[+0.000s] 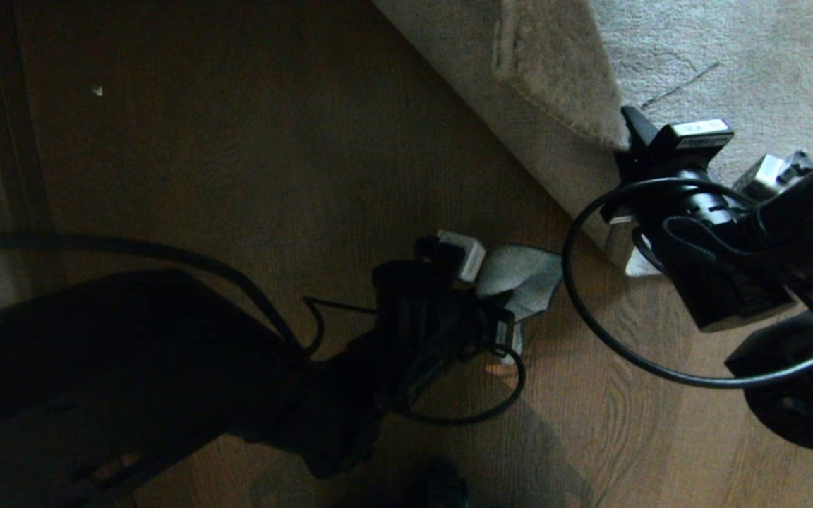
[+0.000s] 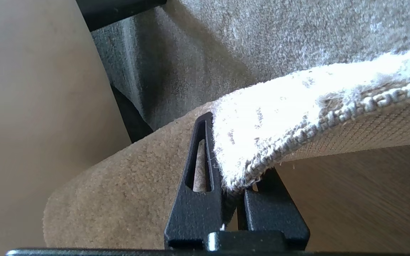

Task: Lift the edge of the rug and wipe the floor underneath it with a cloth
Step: Wipe the floor under the carpet with a rag

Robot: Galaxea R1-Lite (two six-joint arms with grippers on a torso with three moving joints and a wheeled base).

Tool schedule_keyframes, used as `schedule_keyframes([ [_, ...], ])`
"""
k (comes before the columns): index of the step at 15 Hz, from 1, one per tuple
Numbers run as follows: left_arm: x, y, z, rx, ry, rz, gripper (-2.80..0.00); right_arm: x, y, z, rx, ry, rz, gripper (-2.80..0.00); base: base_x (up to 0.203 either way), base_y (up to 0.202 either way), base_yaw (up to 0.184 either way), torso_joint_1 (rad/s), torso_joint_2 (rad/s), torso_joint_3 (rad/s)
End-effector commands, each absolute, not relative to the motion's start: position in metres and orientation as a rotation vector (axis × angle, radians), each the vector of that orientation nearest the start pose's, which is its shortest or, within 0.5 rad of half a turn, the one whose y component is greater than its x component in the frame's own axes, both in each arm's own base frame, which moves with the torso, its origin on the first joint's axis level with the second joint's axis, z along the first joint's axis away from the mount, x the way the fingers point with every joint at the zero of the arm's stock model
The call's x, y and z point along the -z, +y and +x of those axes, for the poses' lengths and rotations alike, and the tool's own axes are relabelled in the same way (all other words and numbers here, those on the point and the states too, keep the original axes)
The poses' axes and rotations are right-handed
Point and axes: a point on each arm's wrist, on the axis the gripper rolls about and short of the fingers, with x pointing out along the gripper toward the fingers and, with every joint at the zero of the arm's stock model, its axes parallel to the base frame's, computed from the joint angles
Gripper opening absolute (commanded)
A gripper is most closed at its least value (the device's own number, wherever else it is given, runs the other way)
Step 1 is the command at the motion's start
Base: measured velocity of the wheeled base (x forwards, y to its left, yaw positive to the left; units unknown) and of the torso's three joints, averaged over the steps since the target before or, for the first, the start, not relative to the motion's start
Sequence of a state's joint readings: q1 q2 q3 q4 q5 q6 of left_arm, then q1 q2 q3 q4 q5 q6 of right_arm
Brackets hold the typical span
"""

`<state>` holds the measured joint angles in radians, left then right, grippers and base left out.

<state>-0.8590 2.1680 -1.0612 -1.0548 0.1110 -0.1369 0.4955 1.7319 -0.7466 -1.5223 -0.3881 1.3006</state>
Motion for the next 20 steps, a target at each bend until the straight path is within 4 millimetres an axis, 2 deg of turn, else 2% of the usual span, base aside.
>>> schedule_keyframes([
  [1,-0.096,-0.307,0.316,0.658,0.101,-0.107,-2.8,-0.248,0.13,0.26,-0.437,-0.402,1.507,-2.8,0.0,0.0,0.0,0.0,0.0,0.0],
  [4,-0.115,-0.269,0.348,0.539,0.039,-0.13,-2.8,-0.247,0.13,0.26,-0.433,-0.396,1.507,-2.8,0.0,0.0,0.0,0.0,0.0,0.0],
  [7,-0.141,-0.211,0.378,0.388,-0.04,-0.149,-2.8,-0.244,0.131,0.262,-0.431,-0.388,1.504,-2.8,0.0,0.0,0.0,0.0,0.0,0.0],
  [9,-0.163,-0.167,0.392,0.284,-0.099,-0.159,-2.8,-0.242,0.13,0.261,-0.426,-0.38,1.504,-2.8,0.0,0.0,0.0,0.0,0.0,0.0],
  [11,-0.189,-0.13,0.394,0.205,-0.167,-0.169,-2.8,-0.239,0.13,0.26,-0.421,-0.369,1.503,-2.8,0.0,0.0,0.0,0.0,0.0,0.0],
  [14,-0.231,-0.087,0.381,0.117,-0.271,-0.179,-2.8,-0.239,0.13,0.26,-0.425,-0.366,1.507,-2.8,0.0,0.0,0.0,0.0,0.0,0.0],
  [16,-0.249,-0.068,0.362,0.082,-0.299,-0.178,-2.8,-0.238,0.132,0.261,-0.428,-0.358,1.509,-2.8,0.0,0.0,0.0,0.0,0.0,0.0],
  [20,-0.247,-0.051,0.292,0.066,-0.239,-0.166,-2.8,-0.237,0.132,0.259,-0.431,-0.348,1.521,-2.8,0.0,0.0,0.0,0.0,0.0,0.0],
])
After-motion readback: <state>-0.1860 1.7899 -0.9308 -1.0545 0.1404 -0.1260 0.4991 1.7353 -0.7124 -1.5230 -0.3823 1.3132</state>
